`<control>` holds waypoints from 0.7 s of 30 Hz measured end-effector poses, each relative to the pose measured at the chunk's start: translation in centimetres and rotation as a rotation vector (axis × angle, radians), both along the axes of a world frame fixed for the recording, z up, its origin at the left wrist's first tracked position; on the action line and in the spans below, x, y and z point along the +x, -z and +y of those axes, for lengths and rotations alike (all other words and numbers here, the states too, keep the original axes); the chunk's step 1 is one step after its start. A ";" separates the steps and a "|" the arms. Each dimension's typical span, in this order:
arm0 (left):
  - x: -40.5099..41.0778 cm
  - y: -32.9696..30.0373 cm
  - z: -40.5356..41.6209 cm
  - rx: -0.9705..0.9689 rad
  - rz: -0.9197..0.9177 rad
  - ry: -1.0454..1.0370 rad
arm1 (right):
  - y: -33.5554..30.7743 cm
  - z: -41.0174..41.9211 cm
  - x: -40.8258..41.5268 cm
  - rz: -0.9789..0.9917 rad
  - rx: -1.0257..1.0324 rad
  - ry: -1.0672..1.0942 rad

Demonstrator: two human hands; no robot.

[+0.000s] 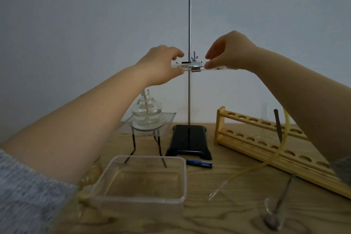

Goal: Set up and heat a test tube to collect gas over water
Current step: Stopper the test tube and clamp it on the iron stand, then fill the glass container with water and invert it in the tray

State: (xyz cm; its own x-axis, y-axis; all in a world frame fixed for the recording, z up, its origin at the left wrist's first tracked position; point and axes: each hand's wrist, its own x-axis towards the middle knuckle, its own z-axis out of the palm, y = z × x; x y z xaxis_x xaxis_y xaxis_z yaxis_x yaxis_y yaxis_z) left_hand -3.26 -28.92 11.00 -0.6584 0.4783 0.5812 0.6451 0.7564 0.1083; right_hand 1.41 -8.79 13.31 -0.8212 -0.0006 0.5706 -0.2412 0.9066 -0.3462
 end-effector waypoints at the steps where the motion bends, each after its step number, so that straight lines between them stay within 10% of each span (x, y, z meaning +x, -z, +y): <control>1: 0.4 0.2 -0.3 0.009 0.022 0.003 | 0.3 -0.3 0.3 0.014 0.013 -0.001; 21: 6.5 9.8 -7.0 0.227 -0.170 0.051 | 10.2 -7.9 4.0 -0.157 0.067 -0.182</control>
